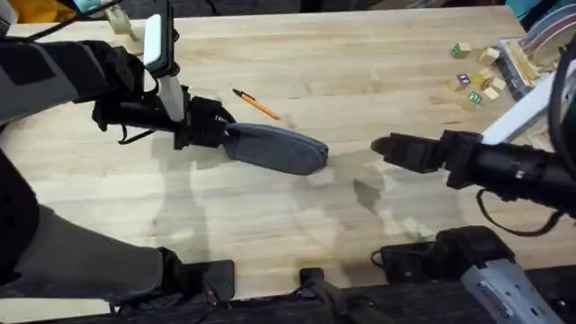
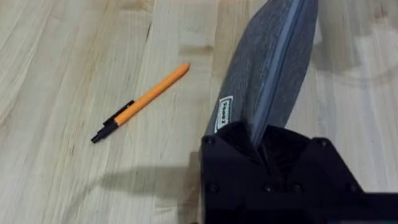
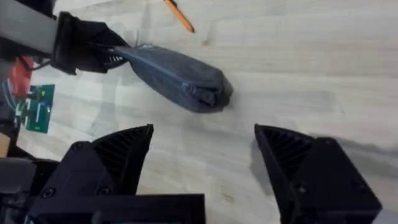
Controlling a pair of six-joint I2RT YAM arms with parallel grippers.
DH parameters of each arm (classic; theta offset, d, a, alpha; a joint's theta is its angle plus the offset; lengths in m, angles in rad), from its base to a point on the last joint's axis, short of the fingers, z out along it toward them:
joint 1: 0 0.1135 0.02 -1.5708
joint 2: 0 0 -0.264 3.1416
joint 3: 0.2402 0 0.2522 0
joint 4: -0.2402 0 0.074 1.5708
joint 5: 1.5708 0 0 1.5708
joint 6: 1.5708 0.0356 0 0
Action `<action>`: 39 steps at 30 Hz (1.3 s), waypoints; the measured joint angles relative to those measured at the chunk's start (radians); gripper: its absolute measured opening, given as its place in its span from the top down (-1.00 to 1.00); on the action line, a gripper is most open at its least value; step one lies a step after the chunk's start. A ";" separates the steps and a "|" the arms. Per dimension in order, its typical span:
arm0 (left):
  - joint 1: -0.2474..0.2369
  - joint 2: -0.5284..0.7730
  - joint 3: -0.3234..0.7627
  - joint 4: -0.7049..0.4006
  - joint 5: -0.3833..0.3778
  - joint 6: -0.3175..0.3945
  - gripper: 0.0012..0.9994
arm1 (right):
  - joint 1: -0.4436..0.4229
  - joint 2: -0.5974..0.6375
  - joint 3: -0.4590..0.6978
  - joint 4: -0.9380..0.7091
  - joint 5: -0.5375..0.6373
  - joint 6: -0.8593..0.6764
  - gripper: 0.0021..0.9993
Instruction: Unzip the bag, pick up the pens from the table one at a time and place them inside, then zip the bag closed.
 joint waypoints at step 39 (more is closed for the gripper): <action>0.000 0.000 0.000 0.000 0.000 -0.001 0.92 | 0.116 0.324 -0.233 0.486 -0.185 0.142 -0.99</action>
